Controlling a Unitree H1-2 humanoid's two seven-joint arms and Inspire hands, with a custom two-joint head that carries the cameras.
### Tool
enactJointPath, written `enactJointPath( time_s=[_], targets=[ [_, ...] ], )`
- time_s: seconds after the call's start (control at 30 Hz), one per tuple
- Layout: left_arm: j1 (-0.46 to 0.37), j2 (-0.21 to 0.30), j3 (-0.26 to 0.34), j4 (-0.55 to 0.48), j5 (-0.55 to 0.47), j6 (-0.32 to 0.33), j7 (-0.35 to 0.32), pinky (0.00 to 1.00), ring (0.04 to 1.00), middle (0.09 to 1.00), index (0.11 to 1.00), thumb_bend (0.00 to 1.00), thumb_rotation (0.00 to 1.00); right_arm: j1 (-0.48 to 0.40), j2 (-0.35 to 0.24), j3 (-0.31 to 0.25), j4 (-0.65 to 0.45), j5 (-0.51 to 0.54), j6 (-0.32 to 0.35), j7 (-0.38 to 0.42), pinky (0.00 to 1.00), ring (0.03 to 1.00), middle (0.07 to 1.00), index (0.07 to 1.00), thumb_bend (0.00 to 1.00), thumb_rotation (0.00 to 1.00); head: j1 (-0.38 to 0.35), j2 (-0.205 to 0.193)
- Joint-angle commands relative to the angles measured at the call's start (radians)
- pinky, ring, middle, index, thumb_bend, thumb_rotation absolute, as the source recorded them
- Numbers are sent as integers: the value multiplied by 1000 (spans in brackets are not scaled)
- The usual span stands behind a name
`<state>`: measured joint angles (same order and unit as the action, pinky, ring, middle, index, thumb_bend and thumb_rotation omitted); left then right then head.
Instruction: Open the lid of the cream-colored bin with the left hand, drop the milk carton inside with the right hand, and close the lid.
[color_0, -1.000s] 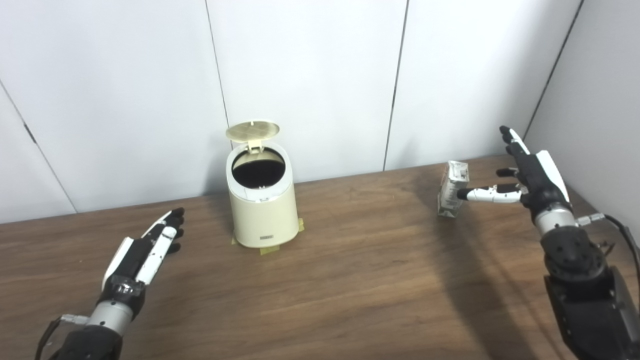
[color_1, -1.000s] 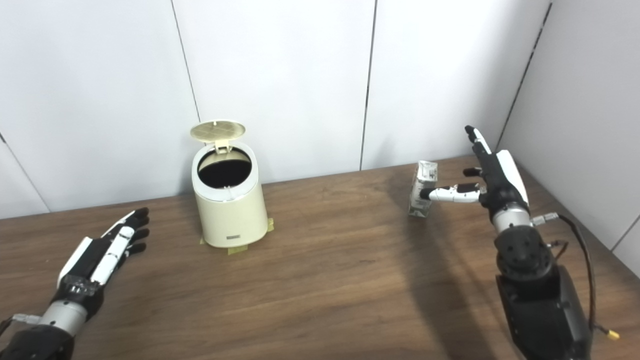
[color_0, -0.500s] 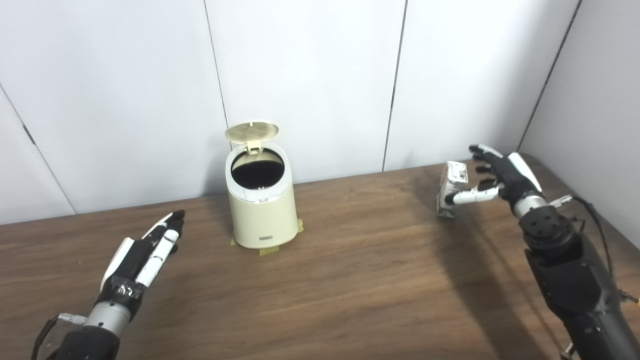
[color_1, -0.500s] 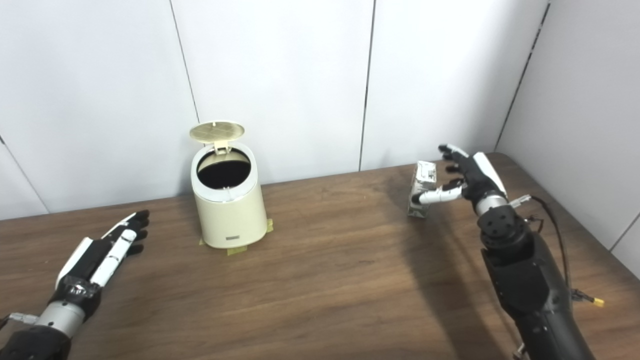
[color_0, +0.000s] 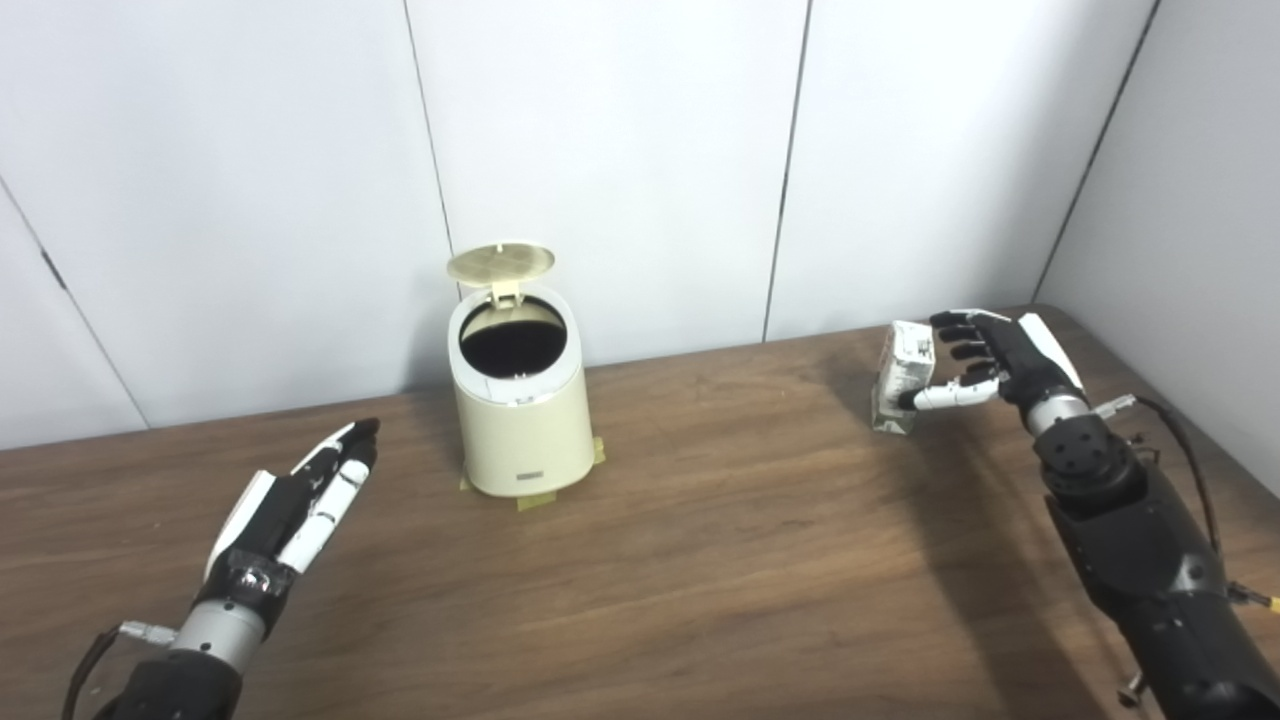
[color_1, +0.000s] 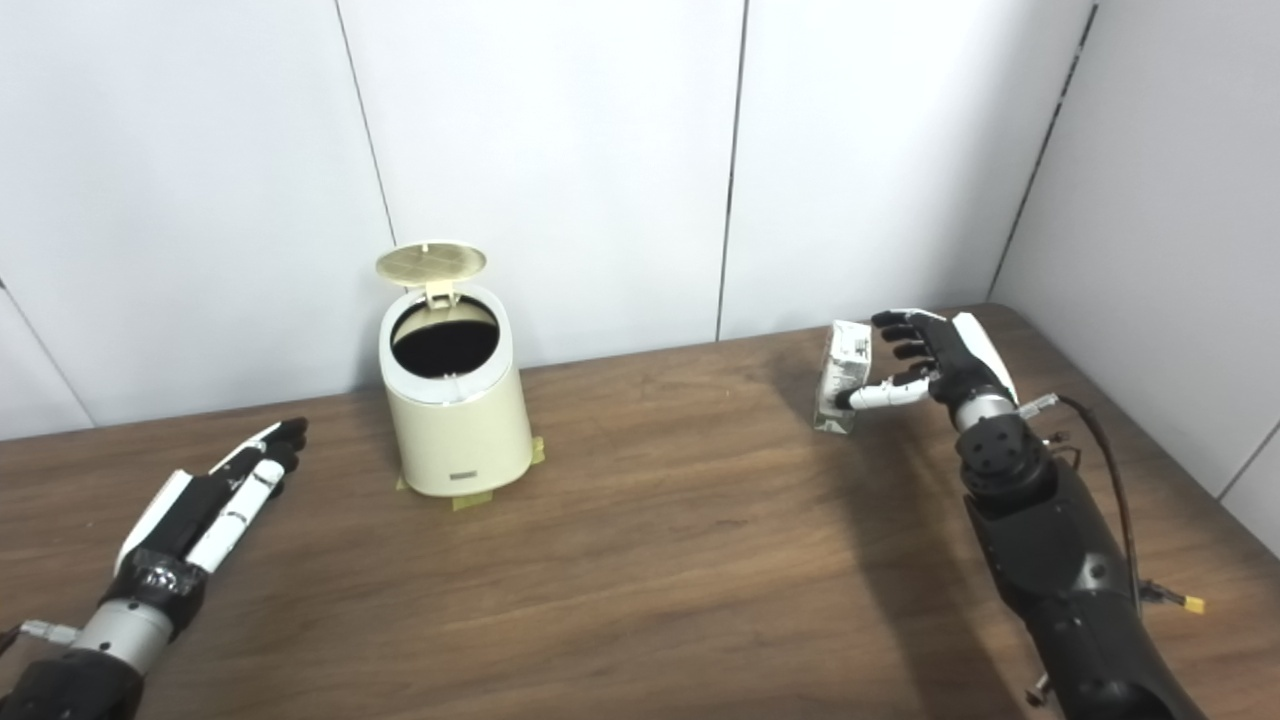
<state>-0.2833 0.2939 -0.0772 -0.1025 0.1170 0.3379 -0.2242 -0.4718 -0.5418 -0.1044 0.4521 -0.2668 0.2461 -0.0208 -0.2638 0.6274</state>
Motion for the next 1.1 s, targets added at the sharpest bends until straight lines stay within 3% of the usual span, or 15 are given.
enactJointPath(
  time_s=[0.0,0.33,0.6,0.83,1.07],
  targets=[
    [-31,20,3,-42,6,-1,-3,960,948,941,931,480,898,-55,-30,-4,-7,-4,-51,-26,718,770,783,756,926,20,1,1],
    [-25,25,2,-52,20,14,-11,971,969,953,939,492,890,-61,-28,8,7,-3,-71,-50,710,754,766,739,926,39,-1,2],
    [-25,23,-3,-46,21,11,-13,960,962,950,935,484,875,-61,-8,2,-39,5,-51,-62,679,726,750,723,911,17,0,5],
    [-19,22,-3,-39,23,6,-12,935,943,943,941,472,858,-56,4,-4,-71,1,-95,-97,631,677,703,694,880,0,1,6],
    [-14,21,-5,-39,19,1,-14,928,939,941,952,465,844,-44,11,-7,-133,-5,-66,-93,632,680,703,702,864,0,1,6]
  ],
)
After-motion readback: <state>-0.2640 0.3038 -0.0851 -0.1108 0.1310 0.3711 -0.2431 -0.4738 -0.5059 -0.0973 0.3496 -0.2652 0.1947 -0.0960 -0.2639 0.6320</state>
